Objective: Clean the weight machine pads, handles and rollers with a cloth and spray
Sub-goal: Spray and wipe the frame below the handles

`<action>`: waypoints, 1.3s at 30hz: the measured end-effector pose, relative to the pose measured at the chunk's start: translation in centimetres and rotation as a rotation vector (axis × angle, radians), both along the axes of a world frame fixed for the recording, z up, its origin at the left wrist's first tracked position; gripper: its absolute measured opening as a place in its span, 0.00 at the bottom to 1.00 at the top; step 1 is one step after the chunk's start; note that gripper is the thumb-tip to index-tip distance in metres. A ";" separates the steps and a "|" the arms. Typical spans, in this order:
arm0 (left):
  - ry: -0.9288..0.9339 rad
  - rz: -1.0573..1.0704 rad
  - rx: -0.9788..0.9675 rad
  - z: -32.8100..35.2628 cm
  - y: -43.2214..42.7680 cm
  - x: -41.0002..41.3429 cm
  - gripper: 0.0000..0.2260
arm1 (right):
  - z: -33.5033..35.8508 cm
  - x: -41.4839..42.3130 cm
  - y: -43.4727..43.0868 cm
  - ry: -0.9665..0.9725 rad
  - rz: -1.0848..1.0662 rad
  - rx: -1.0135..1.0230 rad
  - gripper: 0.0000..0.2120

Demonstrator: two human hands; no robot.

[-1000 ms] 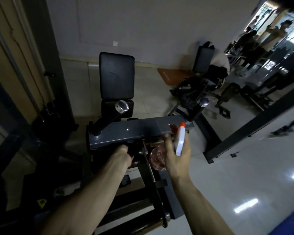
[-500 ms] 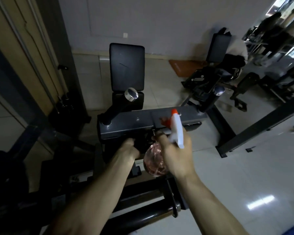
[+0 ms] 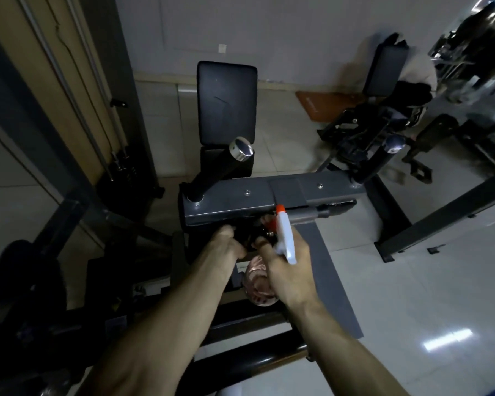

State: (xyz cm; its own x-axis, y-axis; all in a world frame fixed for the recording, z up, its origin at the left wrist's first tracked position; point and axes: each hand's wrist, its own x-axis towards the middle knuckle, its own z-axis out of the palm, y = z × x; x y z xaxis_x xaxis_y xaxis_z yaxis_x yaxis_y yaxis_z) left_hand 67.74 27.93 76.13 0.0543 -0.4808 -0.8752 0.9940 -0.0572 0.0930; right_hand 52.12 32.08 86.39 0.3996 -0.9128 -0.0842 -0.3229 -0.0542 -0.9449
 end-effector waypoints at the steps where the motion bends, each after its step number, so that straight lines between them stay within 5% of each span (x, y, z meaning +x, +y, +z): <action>1: 0.002 0.046 -0.005 0.0 0.8 0.8 0.11 | -0.3 0.4 0.0 -0.002 0.016 0.003 0.07; 6: -0.092 0.270 0.109 -0.4 6.3 4.8 0.15 | -1.4 1.3 0.0 0.004 0.055 0.056 0.10; 10: -0.072 0.252 0.106 -0.7 4.7 3.7 0.06 | -2.5 2.1 0.6 0.015 0.062 0.079 0.12; 15: 0.033 0.146 0.037 0.5 3.3 2.8 0.10 | -1.9 3.0 0.6 -0.006 0.095 0.037 0.11; 20: -0.128 0.324 0.137 -0.8 7.7 6.2 0.10 | -1.7 5.1 1.0 -0.002 0.116 0.024 0.13; 27: -0.460 0.235 0.264 -4.8 6.1 4.6 0.01 | -1.7 6.8 2.1 -0.021 0.200 0.073 0.18; 31: -0.604 0.244 0.353 -5.5 6.1 6.5 0.07 | -1.6 6.6 1.9 0.017 0.212 0.084 0.18; 39: -0.835 0.154 0.237 -3.3 6.9 8.2 0.20 | -2.1 5.5 2.7 0.045 0.233 0.053 0.17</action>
